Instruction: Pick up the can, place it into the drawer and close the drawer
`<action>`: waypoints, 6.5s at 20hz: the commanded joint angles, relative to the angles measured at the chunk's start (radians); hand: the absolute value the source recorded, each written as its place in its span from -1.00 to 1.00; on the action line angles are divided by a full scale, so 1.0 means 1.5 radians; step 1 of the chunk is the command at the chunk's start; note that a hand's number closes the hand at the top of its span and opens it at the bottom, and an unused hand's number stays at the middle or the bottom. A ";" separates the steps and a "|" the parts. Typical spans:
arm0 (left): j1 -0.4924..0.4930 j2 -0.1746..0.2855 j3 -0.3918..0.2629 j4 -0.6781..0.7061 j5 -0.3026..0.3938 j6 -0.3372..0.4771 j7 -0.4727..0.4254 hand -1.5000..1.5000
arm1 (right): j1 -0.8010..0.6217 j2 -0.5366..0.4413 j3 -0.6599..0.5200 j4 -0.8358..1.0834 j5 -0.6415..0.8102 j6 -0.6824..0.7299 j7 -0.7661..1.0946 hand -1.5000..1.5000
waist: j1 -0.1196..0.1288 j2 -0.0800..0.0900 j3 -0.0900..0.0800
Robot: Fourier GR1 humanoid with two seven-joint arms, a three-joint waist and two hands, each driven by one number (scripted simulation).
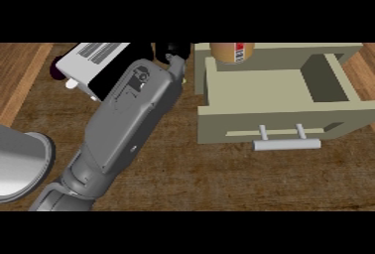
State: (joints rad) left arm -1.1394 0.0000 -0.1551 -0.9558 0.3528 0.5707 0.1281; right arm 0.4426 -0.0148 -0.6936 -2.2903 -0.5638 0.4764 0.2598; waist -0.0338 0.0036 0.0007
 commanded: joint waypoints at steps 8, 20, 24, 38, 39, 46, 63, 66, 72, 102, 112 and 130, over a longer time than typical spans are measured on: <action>-0.110 0.000 -0.085 0.158 0.148 0.040 -0.080 1.00 | -0.010 0.009 0.015 -0.011 0.007 0.005 0.008 -1.00 | -0.013 0.002 0.000; -0.155 0.000 -0.174 0.271 0.263 0.061 -0.140 1.00 | -0.035 0.000 0.014 -0.031 0.003 -0.020 0.040 -1.00 | -0.030 0.007 0.000; -0.165 0.000 -0.208 0.285 0.302 0.079 -0.138 1.00 | -0.073 -0.015 0.022 0.006 0.025 -0.029 0.043 -1.00 | -0.029 0.008 0.001; -0.164 0.000 -0.281 0.337 0.370 0.132 -0.170 -1.00 | -0.079 0.008 0.037 0.000 0.046 -0.024 0.029 -1.00 | -0.036 0.010 0.001; -0.147 0.000 -0.300 0.310 0.379 0.155 -0.185 -1.00 | -0.079 0.001 0.034 -0.002 0.041 -0.022 0.033 -1.00 | -0.041 0.010 0.001; -0.208 0.000 -0.279 0.369 0.408 0.138 -0.187 -1.00 | -0.081 0.009 0.046 -0.002 0.045 -0.020 0.024 -1.00 | -0.042 0.012 0.001; -0.191 0.000 -0.312 0.295 0.464 0.181 -0.286 -1.00 | -0.203 -0.062 0.132 -0.087 0.392 0.034 -0.123 -1.00 | -0.015 0.009 0.001; -0.193 0.000 -0.300 0.297 0.467 0.160 -0.272 -1.00 | -0.269 -0.076 0.188 -0.044 0.505 0.003 -0.110 -1.00 | 0.012 0.008 0.000; -0.227 0.000 -0.288 0.321 0.465 0.161 -0.237 -1.00 | -0.315 -0.064 0.321 -0.019 0.703 -0.038 -0.140 -1.00 | 0.016 0.005 0.000; -0.071 0.191 -0.275 0.113 0.360 0.149 -0.123 -1.00 | -0.716 -0.070 0.463 0.867 1.176 -0.477 -0.262 -1.00 | 0.043 0.002 0.000; -0.055 0.259 -0.279 0.021 0.338 0.152 -0.041 -1.00 | -0.811 -0.086 0.410 1.106 1.219 -0.647 -0.284 -1.00 | 0.056 0.008 0.001; 0.021 0.307 -0.271 -0.113 0.306 0.166 -0.002 -1.00 | -1.033 -0.130 0.336 1.341 1.241 -0.776 -0.256 -1.00 | 0.086 0.017 0.001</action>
State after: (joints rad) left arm -1.1157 0.4373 -0.5710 -1.1050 0.8191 0.8238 0.1062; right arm -1.0501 -0.2010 -0.1748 -0.3275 1.2938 -0.6483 -0.1342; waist 0.0860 0.0242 0.0013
